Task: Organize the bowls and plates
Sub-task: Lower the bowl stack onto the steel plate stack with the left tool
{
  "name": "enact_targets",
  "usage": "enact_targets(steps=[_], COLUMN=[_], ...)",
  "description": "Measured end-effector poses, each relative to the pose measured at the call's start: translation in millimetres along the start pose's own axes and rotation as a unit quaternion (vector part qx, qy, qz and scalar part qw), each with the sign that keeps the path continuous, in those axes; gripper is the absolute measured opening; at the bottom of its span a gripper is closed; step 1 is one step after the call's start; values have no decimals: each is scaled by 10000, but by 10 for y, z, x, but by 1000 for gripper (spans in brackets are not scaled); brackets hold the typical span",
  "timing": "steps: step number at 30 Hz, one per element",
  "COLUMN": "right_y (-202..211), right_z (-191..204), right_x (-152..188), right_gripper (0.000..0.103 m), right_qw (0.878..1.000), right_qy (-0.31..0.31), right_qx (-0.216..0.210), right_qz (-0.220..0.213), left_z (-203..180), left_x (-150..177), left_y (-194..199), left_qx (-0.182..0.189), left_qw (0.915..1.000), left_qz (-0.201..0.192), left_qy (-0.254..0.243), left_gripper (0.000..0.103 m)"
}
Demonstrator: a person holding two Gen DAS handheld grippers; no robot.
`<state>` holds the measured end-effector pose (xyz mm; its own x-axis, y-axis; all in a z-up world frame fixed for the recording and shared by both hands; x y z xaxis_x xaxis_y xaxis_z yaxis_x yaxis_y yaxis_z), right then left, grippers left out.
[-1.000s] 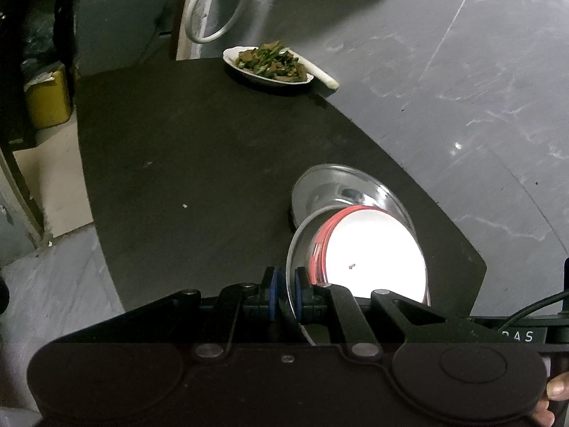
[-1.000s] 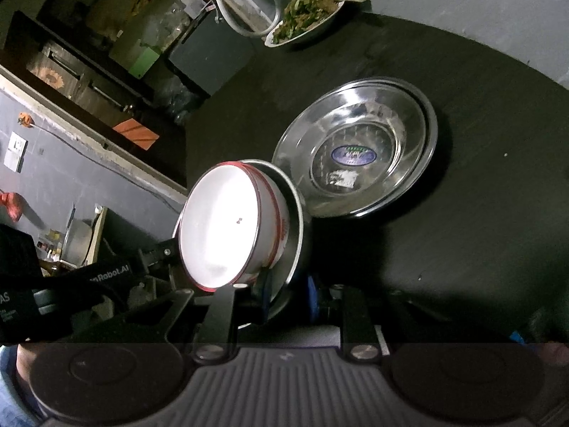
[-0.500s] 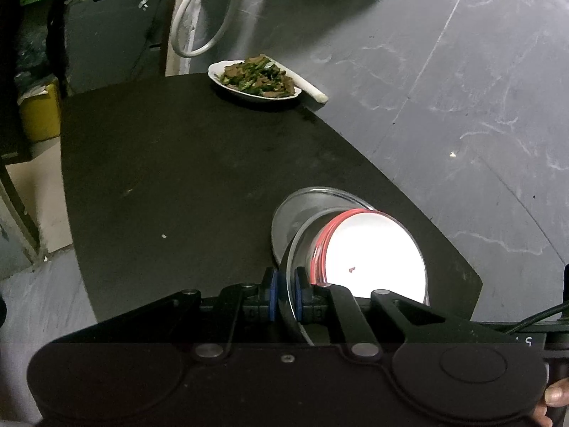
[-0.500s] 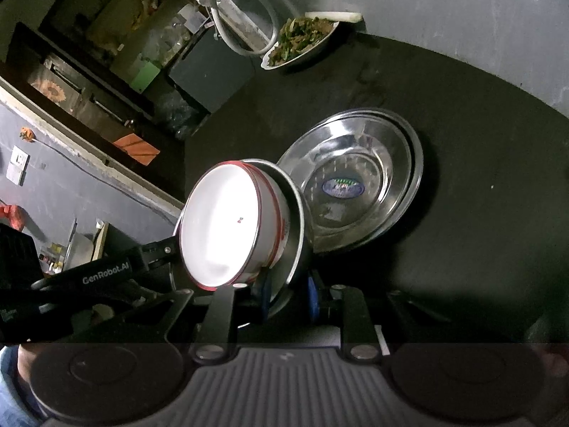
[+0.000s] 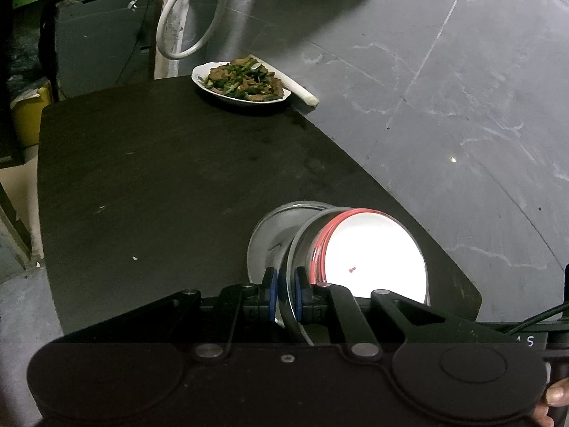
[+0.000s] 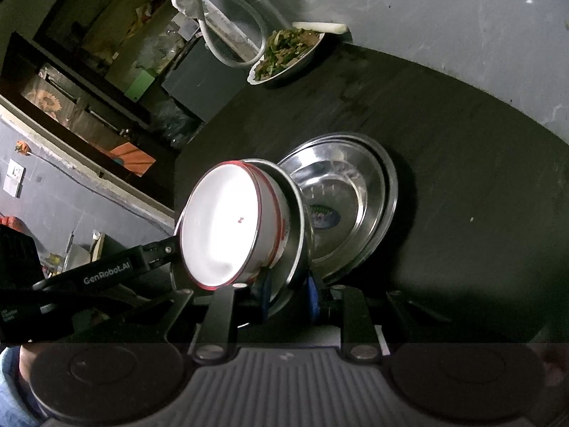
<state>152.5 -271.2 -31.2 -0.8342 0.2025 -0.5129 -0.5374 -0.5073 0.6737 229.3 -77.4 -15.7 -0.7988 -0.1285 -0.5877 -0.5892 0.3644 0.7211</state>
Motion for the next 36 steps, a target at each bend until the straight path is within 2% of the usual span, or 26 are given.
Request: enact_targets(steps=[21,36], right_y=[-351,-462], right_z=[-341,-387], right_x=[-440,-537], right_gripper=[24,24], right_qw=[9986,9965], right_qy=[216,409], right_qx=[-121,-139], right_qz=[459,717], left_z=[-9,59], left_x=[-149,-145], left_y=[-466,-581], left_qx=[-386,-439], left_qw=[9982,9966], left_qz=[53,79], left_qy=[459,693], left_gripper=[8,8])
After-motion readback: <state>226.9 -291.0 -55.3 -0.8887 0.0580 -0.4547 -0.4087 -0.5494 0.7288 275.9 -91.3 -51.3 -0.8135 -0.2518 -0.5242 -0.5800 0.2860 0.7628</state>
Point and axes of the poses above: each gripper's, at about its wrist camera, not at the fingertips, and y roughly against the way its jaws point, z to its left, x to its underside, the point moved 3 cm from there along -y, roughly the way its jaws point, and after that the axes turned 7 degrees about y, right-handed, at the moved point
